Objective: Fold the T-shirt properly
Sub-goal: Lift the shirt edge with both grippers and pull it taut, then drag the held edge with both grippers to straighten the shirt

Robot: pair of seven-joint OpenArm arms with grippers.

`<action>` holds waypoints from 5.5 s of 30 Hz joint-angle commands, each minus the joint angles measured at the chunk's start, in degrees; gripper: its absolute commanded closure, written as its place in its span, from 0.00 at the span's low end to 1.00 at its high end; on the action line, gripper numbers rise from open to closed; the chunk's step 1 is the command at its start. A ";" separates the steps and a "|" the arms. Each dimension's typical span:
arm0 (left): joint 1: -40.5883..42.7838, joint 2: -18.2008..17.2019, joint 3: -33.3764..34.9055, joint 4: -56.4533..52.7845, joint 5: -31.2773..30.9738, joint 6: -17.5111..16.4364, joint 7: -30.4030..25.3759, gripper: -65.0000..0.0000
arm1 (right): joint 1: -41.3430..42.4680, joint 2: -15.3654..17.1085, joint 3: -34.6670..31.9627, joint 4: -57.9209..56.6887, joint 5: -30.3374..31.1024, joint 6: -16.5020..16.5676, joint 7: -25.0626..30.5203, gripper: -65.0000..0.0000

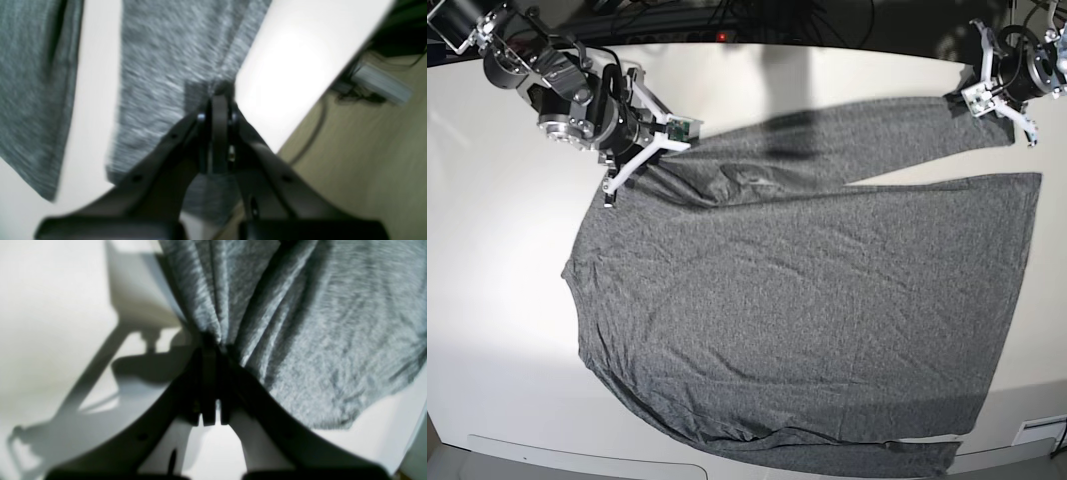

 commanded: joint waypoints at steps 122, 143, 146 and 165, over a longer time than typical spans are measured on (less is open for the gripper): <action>-21.84 -4.17 8.13 -27.82 24.94 3.69 -17.16 0.71 | 22.01 -18.47 11.43 -18.47 13.46 -3.98 -9.05 0.58; -24.26 0.94 8.13 -34.40 28.59 0.71 -16.31 1.00 | 21.99 -10.69 11.43 -14.40 28.37 -3.06 -19.39 0.58; -24.11 0.94 8.13 -34.40 27.28 0.71 -15.89 1.00 | 21.55 -9.42 11.43 -11.56 31.56 -2.80 -21.62 0.58; -24.02 0.94 8.13 -34.40 24.11 0.71 -15.89 1.00 | 11.61 -5.46 11.37 -12.33 23.47 0.55 -16.96 0.58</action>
